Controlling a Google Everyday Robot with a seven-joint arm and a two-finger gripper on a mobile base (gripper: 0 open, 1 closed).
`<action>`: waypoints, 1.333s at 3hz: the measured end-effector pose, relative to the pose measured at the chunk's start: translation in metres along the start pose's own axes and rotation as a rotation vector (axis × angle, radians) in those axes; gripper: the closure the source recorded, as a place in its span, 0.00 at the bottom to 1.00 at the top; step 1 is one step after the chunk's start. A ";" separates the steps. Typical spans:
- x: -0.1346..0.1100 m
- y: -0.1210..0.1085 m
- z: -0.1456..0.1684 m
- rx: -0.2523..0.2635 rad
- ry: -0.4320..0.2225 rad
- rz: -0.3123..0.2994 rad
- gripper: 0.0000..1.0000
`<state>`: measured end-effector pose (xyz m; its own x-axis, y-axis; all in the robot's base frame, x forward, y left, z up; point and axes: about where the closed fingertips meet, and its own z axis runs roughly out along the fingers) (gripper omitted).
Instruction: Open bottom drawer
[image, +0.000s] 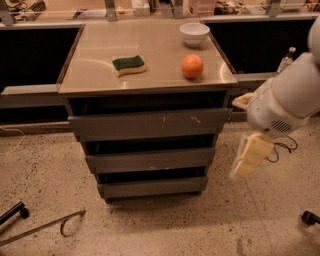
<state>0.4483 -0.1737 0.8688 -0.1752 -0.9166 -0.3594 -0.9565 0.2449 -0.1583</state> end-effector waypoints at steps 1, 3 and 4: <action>-0.009 0.017 0.104 -0.093 -0.096 0.000 0.00; -0.021 0.006 0.194 -0.069 -0.199 0.037 0.00; -0.021 0.006 0.194 -0.069 -0.199 0.037 0.00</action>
Offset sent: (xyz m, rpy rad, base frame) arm 0.0763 0.1257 -0.2550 0.3203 -0.0049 0.0062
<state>0.4912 -0.0911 0.6968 -0.1679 -0.8251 -0.5395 -0.9652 0.2489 -0.0802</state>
